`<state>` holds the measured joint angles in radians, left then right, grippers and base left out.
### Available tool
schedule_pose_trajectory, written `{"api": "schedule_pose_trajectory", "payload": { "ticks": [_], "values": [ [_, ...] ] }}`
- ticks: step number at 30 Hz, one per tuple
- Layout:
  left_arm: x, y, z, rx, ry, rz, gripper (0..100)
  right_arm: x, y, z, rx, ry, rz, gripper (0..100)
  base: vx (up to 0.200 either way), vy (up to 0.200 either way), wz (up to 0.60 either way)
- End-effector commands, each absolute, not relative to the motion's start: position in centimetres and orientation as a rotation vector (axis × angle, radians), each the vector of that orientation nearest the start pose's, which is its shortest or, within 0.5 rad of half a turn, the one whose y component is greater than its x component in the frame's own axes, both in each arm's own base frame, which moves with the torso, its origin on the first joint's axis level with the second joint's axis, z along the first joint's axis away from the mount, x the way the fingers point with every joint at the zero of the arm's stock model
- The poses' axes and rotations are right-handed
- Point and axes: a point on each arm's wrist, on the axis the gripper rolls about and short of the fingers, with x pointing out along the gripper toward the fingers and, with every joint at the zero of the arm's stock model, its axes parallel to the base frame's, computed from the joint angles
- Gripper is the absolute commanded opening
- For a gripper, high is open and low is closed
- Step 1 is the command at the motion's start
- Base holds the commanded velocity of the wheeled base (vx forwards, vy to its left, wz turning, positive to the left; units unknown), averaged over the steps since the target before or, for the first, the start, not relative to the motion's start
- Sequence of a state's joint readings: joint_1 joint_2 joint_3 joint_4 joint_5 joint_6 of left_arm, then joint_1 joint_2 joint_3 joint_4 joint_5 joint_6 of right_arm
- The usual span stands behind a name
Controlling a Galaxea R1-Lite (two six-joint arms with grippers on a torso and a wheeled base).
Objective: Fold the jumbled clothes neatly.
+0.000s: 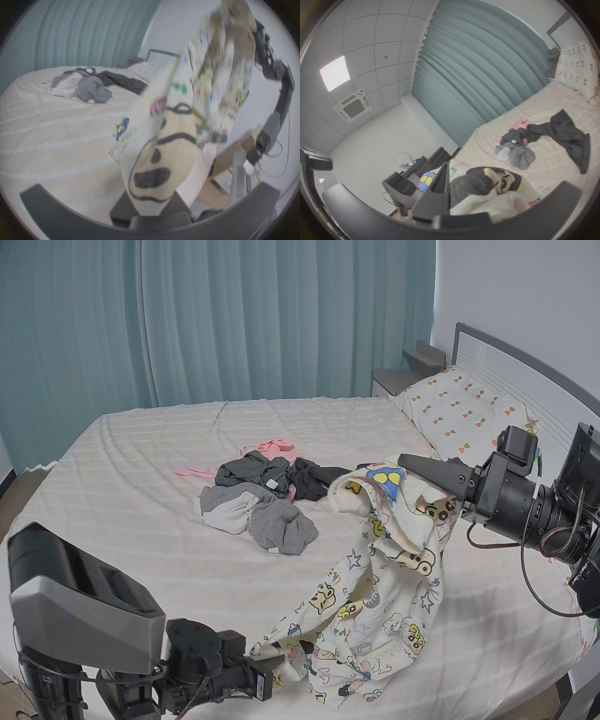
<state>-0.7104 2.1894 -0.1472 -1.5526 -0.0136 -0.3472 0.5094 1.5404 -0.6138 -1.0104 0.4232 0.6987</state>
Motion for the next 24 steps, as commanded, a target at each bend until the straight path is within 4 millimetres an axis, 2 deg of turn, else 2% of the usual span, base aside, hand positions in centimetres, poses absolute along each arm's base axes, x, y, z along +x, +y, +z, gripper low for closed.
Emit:
{"api": "schedule_pose_trajectory", "payload": {
  "ticks": [1,4,5,7,10,14,16,19,20,24],
  "values": [
    [20.5,-14.1,6.3,-0.349,0.336,-0.428,0,23.1,9.3,18.2,0.662,0.343,0.712,0,0.000,0.000,0.00],
    [20.9,-13.2,7.4,-0.381,0.282,-0.376,0,23.6,8.6,17.3,0.666,0.372,0.663,0,0.000,0.000,0.00],
    [21.4,-12.2,8.5,-0.403,0.218,-0.305,0,24.2,8.1,16.3,0.672,0.402,0.625,0,0.000,0.000,0.00],
    [21.8,-11.6,9.6,-0.425,0.147,-0.237,0,24.9,8.0,15.3,0.675,0.433,0.600,0,0.000,0.000,0.00],
    [21.8,-11.4,11.6,-0.462,0.051,-0.190,0,25.9,8.3,13.8,0.676,0.468,0.556,0,0.000,0.000,0.00],
    [21.2,-11.1,13.8,-0.493,-0.035,-0.204,0,26.8,9.1,12.9,0.670,0.445,0.510,0,0.000,0.000,0.00],
    [21.1,-11.2,14.2,-0.499,-0.051,-0.211,0,26.9,9.4,13.0,0.671,0.414,0.513,0,0.000,0.000,0.00],
    [21.2,-11.2,15.6,-0.522,-0.110,-0.221,0,27.4,10.0,14.4,0.681,0.224,0.535,0,0.000,0.000,0.00],
    [21.1,-11.1,16.2,-0.532,-0.137,-0.220,0,27.4,10.5,15.4,0.687,0.119,0.553,0,0.000,0.000,0.00],
    [20.6,-10.8,17.8,-0.558,-0.204,-0.206,0,26.9,11.3,17.9,0.703,-0.085,0.583,0,0.000,0.000,0.00]
  ]
}}
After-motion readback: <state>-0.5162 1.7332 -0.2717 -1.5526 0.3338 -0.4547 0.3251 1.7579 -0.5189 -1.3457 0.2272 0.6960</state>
